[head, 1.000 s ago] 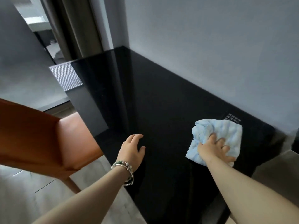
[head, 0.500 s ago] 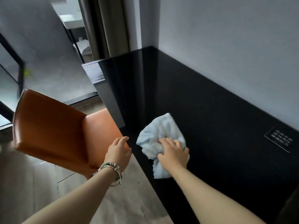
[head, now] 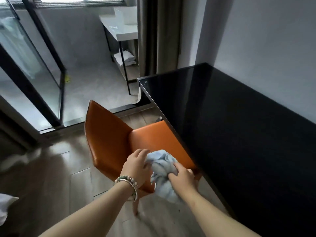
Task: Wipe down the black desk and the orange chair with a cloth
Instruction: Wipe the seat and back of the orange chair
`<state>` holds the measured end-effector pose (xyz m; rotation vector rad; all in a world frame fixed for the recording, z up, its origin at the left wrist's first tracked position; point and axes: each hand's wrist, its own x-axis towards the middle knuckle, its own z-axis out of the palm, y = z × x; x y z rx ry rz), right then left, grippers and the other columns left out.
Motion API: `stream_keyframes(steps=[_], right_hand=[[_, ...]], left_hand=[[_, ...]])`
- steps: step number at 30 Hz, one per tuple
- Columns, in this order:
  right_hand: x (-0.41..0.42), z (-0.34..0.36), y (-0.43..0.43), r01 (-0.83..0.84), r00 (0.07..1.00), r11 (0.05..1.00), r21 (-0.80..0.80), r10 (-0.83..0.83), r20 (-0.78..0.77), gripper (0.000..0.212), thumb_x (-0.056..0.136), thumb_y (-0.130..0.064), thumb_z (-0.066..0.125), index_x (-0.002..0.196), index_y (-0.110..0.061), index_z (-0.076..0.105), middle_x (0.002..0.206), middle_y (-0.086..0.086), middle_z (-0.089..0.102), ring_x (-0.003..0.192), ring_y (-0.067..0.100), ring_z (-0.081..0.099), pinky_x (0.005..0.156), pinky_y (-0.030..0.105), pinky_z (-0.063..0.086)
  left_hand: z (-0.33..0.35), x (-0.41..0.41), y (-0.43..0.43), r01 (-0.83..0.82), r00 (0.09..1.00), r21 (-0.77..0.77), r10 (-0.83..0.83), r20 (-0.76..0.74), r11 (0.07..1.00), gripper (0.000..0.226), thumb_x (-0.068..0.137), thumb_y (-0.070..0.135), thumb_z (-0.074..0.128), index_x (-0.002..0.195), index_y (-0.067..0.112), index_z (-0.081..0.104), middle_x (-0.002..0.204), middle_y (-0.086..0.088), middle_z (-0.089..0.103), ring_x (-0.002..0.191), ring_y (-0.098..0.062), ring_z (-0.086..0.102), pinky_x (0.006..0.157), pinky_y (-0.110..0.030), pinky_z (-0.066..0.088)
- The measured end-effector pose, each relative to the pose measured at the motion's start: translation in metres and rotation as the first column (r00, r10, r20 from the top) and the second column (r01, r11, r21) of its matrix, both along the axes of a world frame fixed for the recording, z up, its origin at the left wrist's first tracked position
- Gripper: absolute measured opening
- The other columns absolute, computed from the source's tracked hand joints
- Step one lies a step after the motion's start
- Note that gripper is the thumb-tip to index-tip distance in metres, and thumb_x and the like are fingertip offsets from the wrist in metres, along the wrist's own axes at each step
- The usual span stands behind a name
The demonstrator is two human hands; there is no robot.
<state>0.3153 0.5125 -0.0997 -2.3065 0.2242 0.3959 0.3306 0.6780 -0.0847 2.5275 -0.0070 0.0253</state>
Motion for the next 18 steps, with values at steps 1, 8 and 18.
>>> stream_keyframes(steps=[1,8,18], right_hand=[[0.007,0.000,0.006,0.049,0.999,0.998,0.030,-0.049,0.011,0.039,0.082,-0.025,0.048,0.119,-0.034,0.053,0.096,0.001,0.054,0.109,0.027,0.048,0.092,0.036,0.040],[0.067,-0.009,0.050,0.141,0.990,0.962,0.234,-0.141,-0.018,0.037,0.080,-0.017,0.051,0.115,-0.024,0.059,0.100,0.002,0.066,0.101,0.027,0.057,0.091,0.044,0.047],[0.146,-0.033,0.113,0.032,0.989,0.949,0.313,0.015,-0.145,0.018,0.079,-0.015,0.053,0.090,-0.028,0.061,0.085,0.002,0.066,0.087,0.026,0.061,0.083,0.048,0.051]], left_hand=[[0.004,0.004,0.011,0.017,0.999,0.023,-0.018,0.041,1.000,0.037,0.084,0.014,0.056,0.121,0.016,0.057,0.129,0.000,0.052,0.118,-0.022,0.048,0.097,-0.034,0.042],[0.006,0.038,0.095,-0.325,0.943,0.214,0.297,0.151,0.921,0.034,0.082,0.025,0.062,0.116,0.028,0.062,0.141,0.003,0.043,0.138,-0.025,0.025,0.108,-0.043,0.021],[-0.010,0.102,0.164,-0.788,0.598,-0.168,0.672,-0.436,0.592,0.075,0.085,0.014,0.061,0.145,0.011,0.016,0.138,-0.017,0.042,0.118,-0.034,0.049,0.091,-0.038,0.042]])
